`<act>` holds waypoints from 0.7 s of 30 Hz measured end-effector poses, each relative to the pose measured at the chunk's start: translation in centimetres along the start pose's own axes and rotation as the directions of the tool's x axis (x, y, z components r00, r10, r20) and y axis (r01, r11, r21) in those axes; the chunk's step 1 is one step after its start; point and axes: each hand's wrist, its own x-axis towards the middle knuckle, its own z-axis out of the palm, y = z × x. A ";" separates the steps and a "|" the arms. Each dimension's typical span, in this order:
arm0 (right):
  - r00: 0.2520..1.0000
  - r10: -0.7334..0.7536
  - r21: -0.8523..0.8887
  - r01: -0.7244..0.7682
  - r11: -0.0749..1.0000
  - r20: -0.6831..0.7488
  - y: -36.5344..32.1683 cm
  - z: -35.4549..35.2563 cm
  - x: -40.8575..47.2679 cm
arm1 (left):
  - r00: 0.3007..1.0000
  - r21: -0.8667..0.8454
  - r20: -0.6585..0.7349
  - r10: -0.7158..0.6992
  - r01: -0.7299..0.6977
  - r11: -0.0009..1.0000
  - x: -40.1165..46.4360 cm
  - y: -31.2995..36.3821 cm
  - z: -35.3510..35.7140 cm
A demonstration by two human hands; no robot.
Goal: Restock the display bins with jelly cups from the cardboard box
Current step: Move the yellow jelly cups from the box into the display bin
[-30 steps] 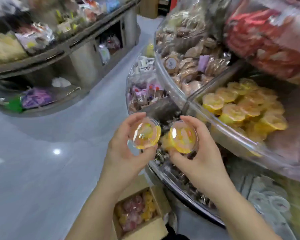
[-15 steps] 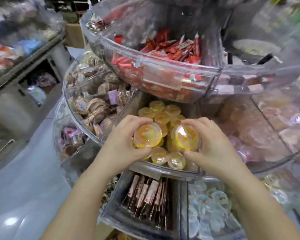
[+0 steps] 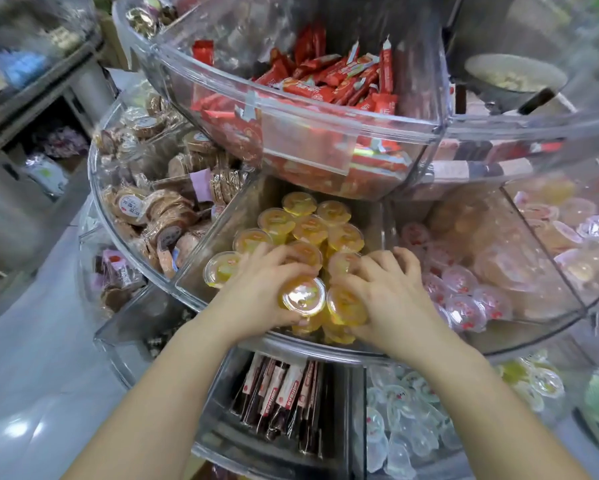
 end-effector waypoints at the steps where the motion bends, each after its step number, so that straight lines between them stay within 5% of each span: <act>1: 1.000 0.005 -0.021 -0.005 1.000 0.003 -0.1 0.1 0.1 | 1.000 0.015 0.010 -0.004 0.004 1.000 0.1 -0.1 0.0; 5: 0.997 0.003 -0.024 -0.001 1.000 0.081 0.2 0.0 0.3 | 0.999 0.096 0.023 0.030 -0.032 0.995 0.2 -0.3 0.0; 13: 0.992 -0.093 -0.127 0.104 0.986 0.089 0.6 -0.3 0.5 | 0.999 -0.079 0.043 0.027 -0.024 0.997 0.4 0.0 0.1; 21: 0.986 -0.128 0.027 0.126 0.992 0.102 1.6 -1.2 0.4 | 0.997 0.014 0.039 0.060 -0.060 0.998 -0.1 -0.8 -0.1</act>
